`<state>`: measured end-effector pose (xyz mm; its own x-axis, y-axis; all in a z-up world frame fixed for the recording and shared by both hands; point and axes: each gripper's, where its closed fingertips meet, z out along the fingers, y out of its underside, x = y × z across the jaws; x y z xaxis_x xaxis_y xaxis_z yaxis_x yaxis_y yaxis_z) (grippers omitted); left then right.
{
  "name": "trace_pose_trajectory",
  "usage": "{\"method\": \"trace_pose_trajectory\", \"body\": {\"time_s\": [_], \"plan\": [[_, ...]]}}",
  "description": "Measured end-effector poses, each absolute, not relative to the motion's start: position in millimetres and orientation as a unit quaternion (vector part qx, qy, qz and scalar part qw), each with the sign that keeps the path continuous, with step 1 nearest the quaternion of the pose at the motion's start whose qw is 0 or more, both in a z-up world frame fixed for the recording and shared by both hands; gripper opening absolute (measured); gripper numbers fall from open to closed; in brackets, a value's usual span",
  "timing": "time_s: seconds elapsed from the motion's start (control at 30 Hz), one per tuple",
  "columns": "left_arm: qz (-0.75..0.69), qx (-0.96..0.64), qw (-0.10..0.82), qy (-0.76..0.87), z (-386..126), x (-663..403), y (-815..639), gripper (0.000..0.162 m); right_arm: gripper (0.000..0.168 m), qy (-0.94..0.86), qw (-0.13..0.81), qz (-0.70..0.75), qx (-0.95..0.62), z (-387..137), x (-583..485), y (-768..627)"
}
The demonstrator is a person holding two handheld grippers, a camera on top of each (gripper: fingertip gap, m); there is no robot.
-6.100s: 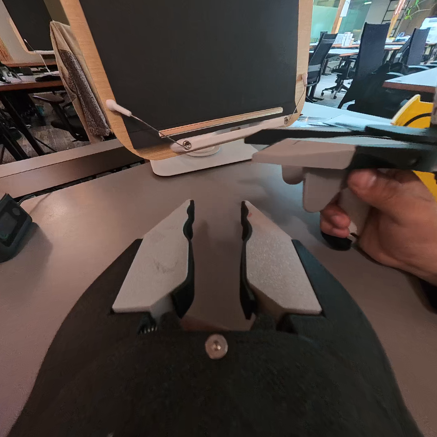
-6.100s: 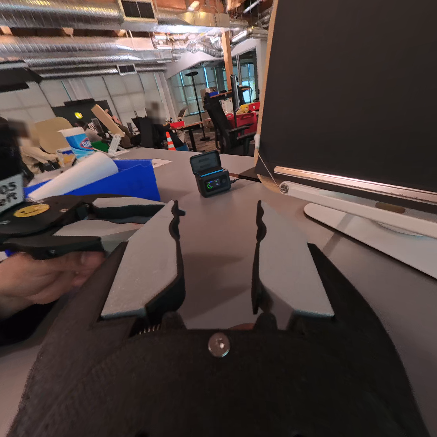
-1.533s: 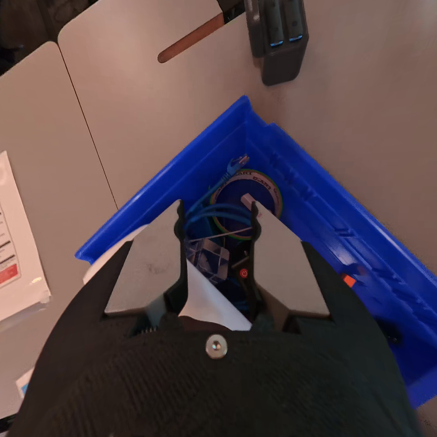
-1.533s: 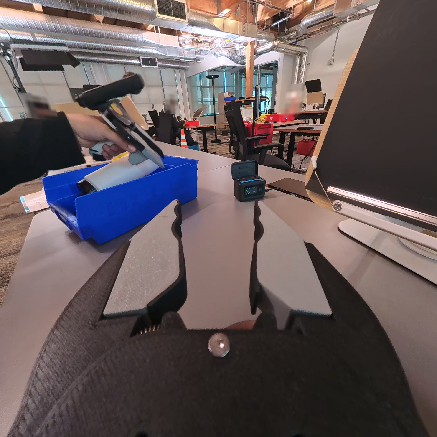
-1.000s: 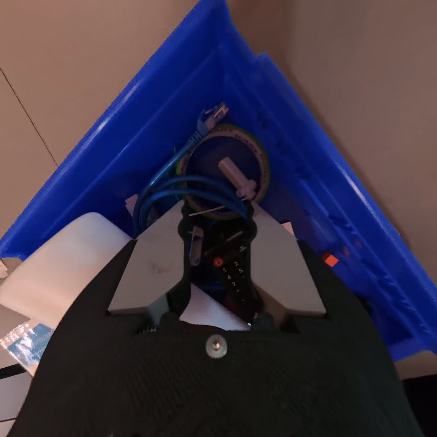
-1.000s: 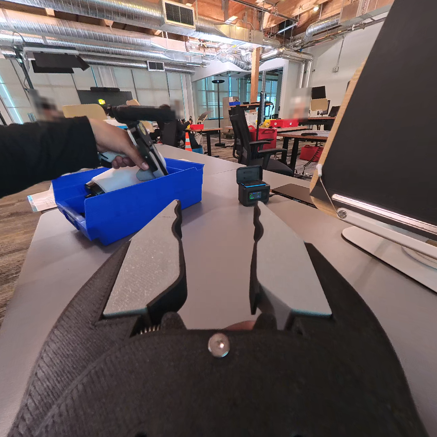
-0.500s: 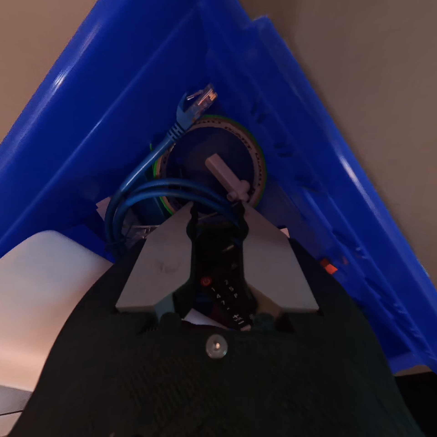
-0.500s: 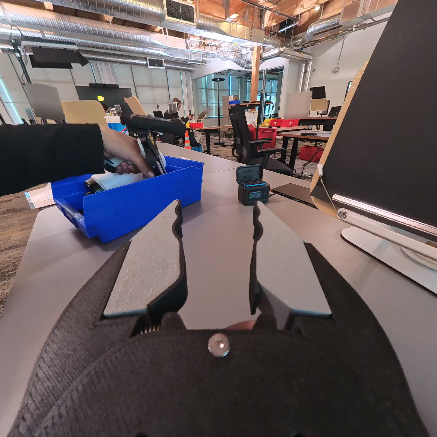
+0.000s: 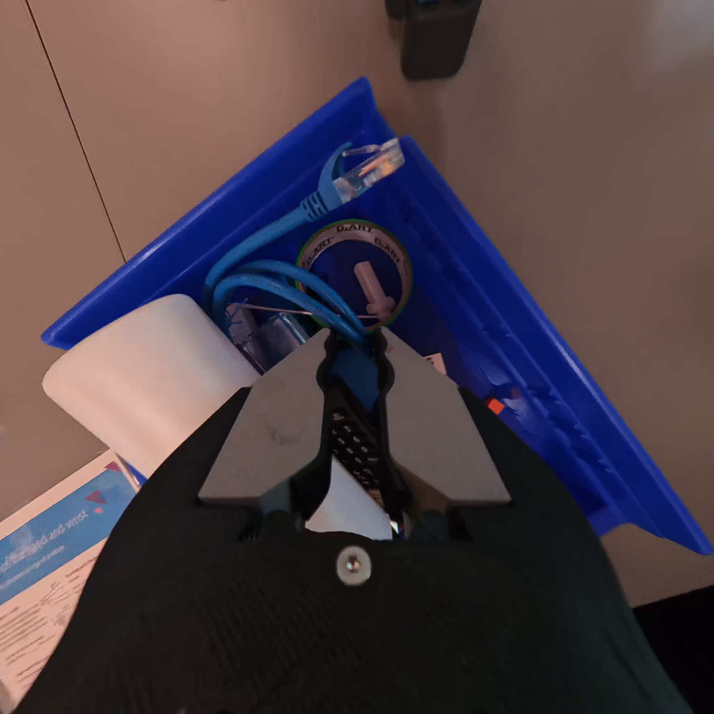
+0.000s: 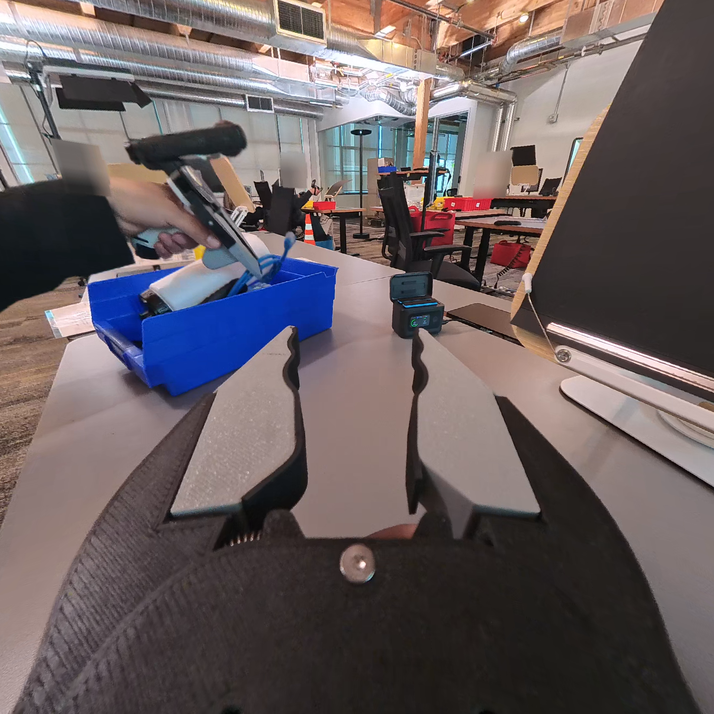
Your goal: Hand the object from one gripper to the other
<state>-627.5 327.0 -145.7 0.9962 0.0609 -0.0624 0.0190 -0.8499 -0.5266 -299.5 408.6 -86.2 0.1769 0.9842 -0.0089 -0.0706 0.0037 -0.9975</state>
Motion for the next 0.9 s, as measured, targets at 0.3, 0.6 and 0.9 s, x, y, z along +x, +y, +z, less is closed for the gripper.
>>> {"method": "trace_pose_trajectory", "body": {"time_s": [0.3, 0.6, 0.9], "plan": [[0.040, -0.893, 0.448, -0.008, -65, -616, 330, 0.004, 0.054, -0.436, 0.556, 0.470, -0.529, -89, -301, 410], [0.093, -0.856, 0.508, -0.003, -36, -621, 332, 0.004, 0.053, -0.437, 0.559, 0.465, -0.530, -90, -300, 412], [0.093, -0.752, 0.651, 0.041, 51, -567, 341, 0.003, 0.053, -0.442, 0.556, 0.461, -0.532, -93, -302, 411]]}}
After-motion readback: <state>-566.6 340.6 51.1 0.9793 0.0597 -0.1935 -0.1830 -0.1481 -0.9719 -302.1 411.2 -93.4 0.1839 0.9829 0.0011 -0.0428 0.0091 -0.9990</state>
